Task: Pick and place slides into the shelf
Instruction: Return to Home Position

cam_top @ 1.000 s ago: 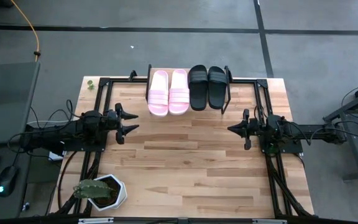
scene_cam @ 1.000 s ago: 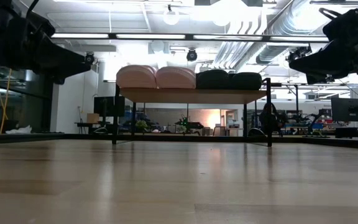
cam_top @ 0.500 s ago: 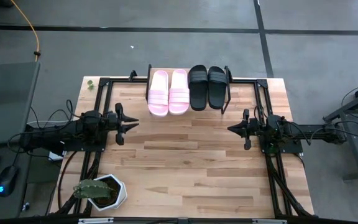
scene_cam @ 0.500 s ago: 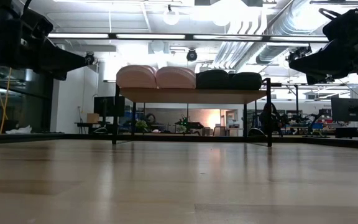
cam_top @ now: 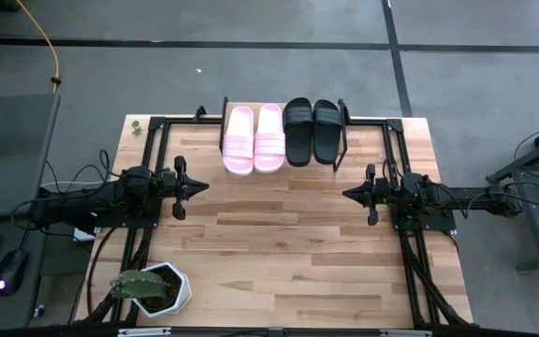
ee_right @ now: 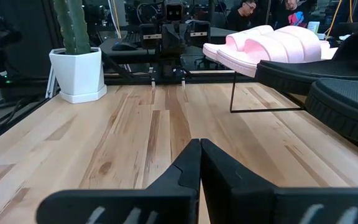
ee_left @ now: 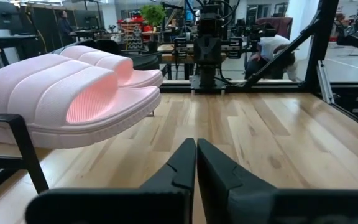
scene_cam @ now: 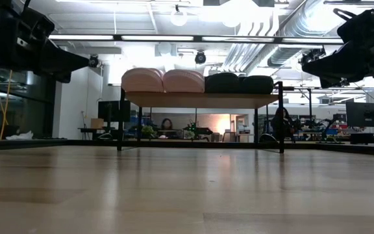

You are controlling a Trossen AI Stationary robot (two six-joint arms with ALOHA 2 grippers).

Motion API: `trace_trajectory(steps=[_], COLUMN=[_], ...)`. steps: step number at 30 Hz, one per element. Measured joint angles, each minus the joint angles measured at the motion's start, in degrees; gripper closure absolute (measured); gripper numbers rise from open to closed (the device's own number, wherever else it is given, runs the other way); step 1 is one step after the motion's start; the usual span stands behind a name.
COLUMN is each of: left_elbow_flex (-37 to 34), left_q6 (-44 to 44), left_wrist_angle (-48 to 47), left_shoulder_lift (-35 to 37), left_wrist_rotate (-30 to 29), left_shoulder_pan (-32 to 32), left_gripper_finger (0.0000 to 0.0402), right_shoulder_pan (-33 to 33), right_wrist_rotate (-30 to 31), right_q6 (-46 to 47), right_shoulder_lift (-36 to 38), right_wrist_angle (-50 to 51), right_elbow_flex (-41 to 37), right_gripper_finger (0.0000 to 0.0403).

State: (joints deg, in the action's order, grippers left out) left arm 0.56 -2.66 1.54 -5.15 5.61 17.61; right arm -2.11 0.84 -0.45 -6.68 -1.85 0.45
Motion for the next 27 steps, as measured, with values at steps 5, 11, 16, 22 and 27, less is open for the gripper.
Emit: trace_trajectory(steps=[5, 11, 16, 22, 27], left_elbow_flex=[0.0, 0.0, 0.0, 0.0, 0.0], left_q6=[-0.02, -0.04, -0.09, 0.12, 1.44], left_wrist_angle=[0.0, 0.04, 0.04, 0.04, 0.04], left_shoulder_lift=[0.0, 0.0, 0.0, 0.0, 0.0], left_wrist_rotate=[0.01, 0.6, 0.59, 0.52, 0.15], left_shoulder_pan=[0.0, 0.01, 0.0, 0.01, 0.0], left_gripper_finger=[0.04, 0.04, 0.0401, 0.0401, 0.039], right_shoulder_pan=[0.0, 0.0, 0.0, 0.0, -0.07], right_wrist_rotate=[0.0, 0.0, 0.0, -0.02, 0.0], right_q6=[0.0, 0.0, -0.02, -0.02, -0.02], right_shoulder_lift=[0.0, 0.0, 0.0, 0.0, 0.0], right_wrist_angle=[0.56, 0.68, 0.69, 0.68, 0.66], right_elbow_flex=[0.0, 0.0, 0.0, 0.0, 0.0], right_gripper_finger=[0.0403, 0.0403, 0.0403, 0.0403, 0.0403])
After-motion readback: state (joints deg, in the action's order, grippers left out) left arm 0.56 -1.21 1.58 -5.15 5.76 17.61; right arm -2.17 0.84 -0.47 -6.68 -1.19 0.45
